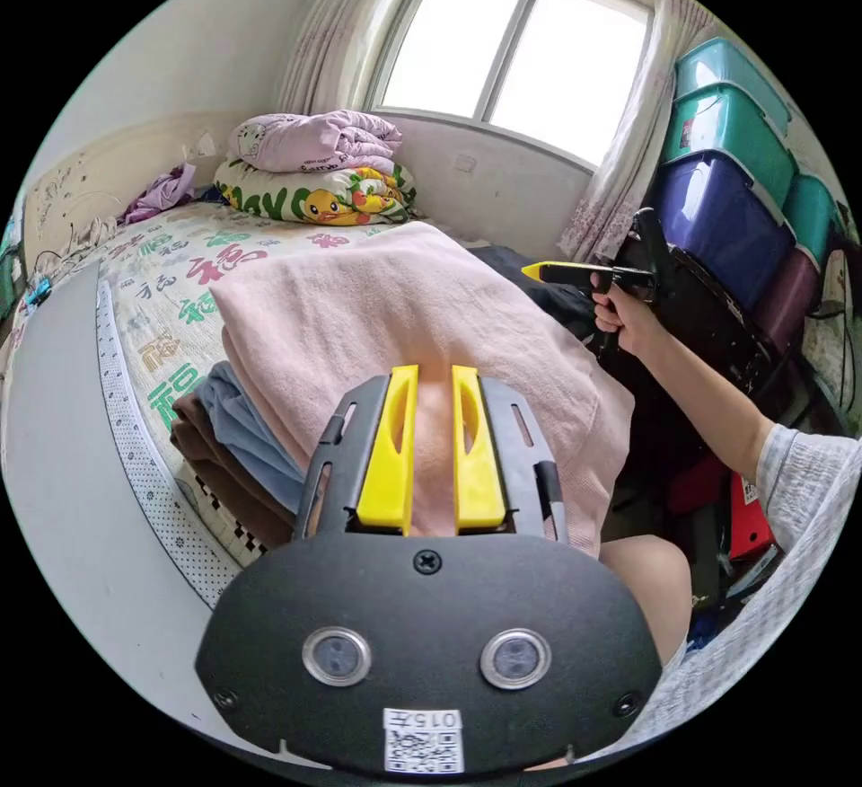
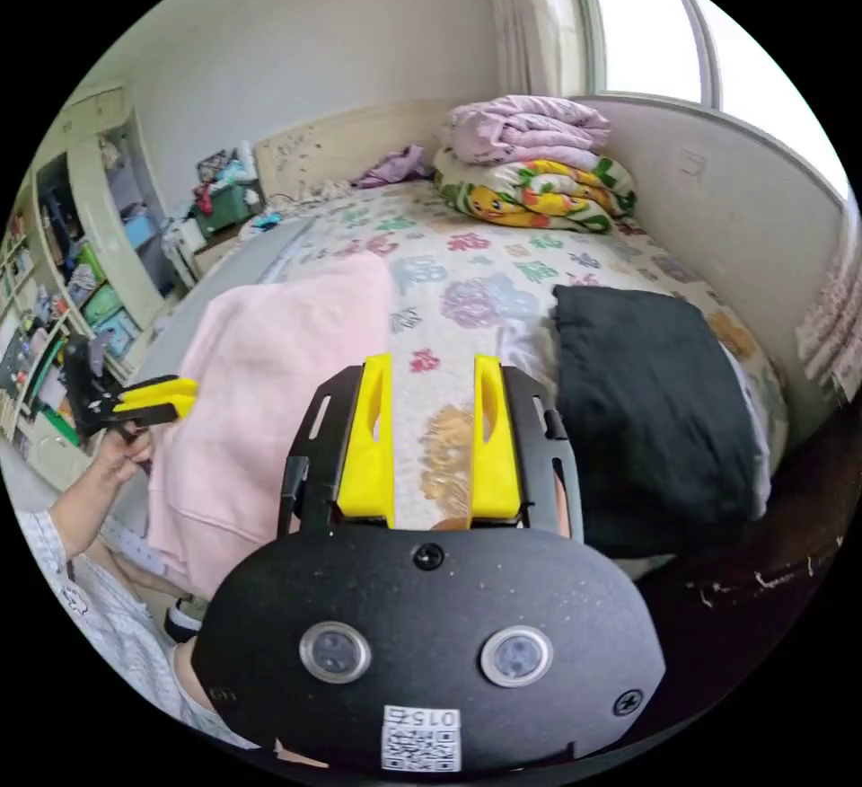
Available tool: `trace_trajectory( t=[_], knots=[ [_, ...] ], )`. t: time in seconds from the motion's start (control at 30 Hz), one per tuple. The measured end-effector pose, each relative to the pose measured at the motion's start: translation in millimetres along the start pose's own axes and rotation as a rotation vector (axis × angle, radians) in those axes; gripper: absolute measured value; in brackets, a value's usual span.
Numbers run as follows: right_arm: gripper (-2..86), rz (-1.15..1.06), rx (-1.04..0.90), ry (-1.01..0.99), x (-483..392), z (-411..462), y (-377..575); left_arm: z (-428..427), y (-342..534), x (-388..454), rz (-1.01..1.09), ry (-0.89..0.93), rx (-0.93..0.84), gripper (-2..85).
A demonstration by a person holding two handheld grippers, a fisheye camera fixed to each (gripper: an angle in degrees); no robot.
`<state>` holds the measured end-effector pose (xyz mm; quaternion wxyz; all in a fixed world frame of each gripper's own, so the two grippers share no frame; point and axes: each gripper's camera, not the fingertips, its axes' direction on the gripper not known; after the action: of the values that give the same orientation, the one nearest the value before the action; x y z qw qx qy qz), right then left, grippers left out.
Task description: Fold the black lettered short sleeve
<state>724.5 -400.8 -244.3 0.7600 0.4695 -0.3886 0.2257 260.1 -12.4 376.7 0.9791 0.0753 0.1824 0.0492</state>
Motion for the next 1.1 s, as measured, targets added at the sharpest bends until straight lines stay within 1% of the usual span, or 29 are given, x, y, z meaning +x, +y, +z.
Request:
trace_trajectory(
  t=[0.03,0.1,0.17,0.2,0.27,0.3,0.33,0.4,0.47,0.53,0.63,0.77,0.83,0.93,1.03,1.07,1.1],
  knots=[
    [16.0,0.041,-0.066,0.080,13,19,4,3,6,-2,-0.014,0.007,0.005,6.4],
    [18.9,0.073,-0.141,0.137,20,47,8,8,11,-3,-0.014,0.010,0.003,6.3],
    [20.0,0.045,-0.138,0.184,2,65,7,13,15,-2,-0.012,0.004,-0.003,6.2],
    [20.0,0.031,-0.125,0.263,-18,74,3,14,16,-2,-0.012,0.002,-0.003,6.2],
    [19.9,-0.033,-0.167,0.370,-53,98,-5,16,22,-1,-0.006,-0.009,0.004,6.2],
    [19.7,-0.077,-0.205,0.492,-75,114,-7,16,24,-2,-0.008,-0.010,0.006,6.2],
    [17.6,-0.117,-0.234,0.633,-96,127,-8,17,26,-2,-0.013,-0.010,0.008,6.2],
    [15.2,-0.150,-0.242,0.687,-115,129,-8,16,29,-5,-0.026,-0.003,0.010,6.2],
    [12.7,-0.104,-0.198,0.620,-118,105,-7,14,32,-8,-0.037,0.009,0.009,6.1],
    [10.3,-0.035,-0.152,0.476,-111,69,-4,10,34,-11,-0.039,0.014,0.008,6.1],
    [4.9,0.074,-0.110,0.164,-91,-4,10,4,36,-14,-0.053,0.016,0.015,6.0],
    [1.8,0.179,-0.037,0.053,-81,-75,27,-8,33,-14,-0.071,-0.001,0.016,6.0],
    [0.8,0.214,0.095,-0.031,-85,-139,42,-16,30,-15,-0.080,-0.001,0.012,6.1],
    [0.3,0.231,0.224,-0.116,-89,-213,58,-37,25,-24,-0.145,0.051,0.016,6.1],
    [0.0,0.217,0.479,-0.277,-104,-345,94,-67,24,-25,-0.168,0.160,0.065,6.0],
    [-0.1,0.207,0.526,-0.300,-109,-370,100,-77,23,-22,-0.159,0.195,0.073,6.0],
    [-0.1,0.181,0.607,-0.330,-122,-421,111,-81,22,-19,-0.153,0.208,0.071,6.2]
  ],
)
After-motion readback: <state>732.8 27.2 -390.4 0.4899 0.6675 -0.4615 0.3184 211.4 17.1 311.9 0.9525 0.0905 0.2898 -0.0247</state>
